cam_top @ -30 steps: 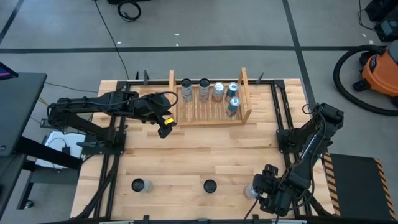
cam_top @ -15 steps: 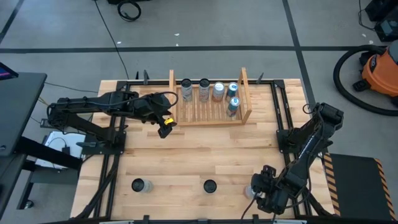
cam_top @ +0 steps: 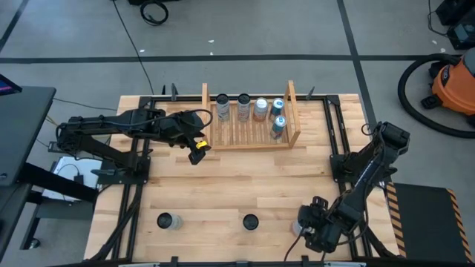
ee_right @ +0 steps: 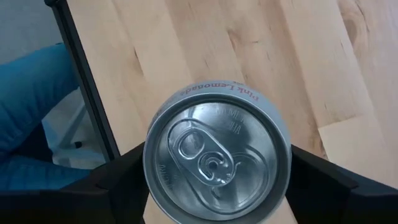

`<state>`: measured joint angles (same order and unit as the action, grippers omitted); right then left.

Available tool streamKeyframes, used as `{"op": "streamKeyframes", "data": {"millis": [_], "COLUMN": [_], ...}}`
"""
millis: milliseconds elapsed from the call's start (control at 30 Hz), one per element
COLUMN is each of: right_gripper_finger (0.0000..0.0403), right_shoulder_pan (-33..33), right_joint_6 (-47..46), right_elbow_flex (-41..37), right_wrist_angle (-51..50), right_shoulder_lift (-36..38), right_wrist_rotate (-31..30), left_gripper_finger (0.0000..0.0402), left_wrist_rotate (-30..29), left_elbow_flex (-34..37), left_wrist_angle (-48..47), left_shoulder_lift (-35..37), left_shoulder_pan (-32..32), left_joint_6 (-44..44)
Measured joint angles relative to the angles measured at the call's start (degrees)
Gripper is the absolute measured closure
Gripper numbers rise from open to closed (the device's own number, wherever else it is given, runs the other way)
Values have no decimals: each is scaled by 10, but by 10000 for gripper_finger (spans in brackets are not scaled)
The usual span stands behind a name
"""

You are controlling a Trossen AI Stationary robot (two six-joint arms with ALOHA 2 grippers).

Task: Place canned beverage on shelf
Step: Put the pink and white soda can into the shelf

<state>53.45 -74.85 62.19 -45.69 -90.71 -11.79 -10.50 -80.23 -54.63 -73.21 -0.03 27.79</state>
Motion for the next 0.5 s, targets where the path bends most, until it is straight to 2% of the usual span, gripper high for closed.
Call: {"op": "streamKeyframes", "data": {"millis": [267,500], "right_gripper_finger": [98,98], "right_shoulder_pan": [-31,-106], "right_joint_6": [42,162], "right_elbow_flex": [12,48], "right_wrist_angle": [-10,-32], "right_shoulder_lift": [-1,-2], "right_wrist_rotate": [23,37], "left_gripper_finger": [122,122], "left_wrist_rotate": [0,0], "left_elbow_flex": [0,0], "left_wrist_angle": [0,0], "left_shoulder_lift": [0,0], "left_shoulder_pan": [0,0], "left_joint_6": [0,0]}}
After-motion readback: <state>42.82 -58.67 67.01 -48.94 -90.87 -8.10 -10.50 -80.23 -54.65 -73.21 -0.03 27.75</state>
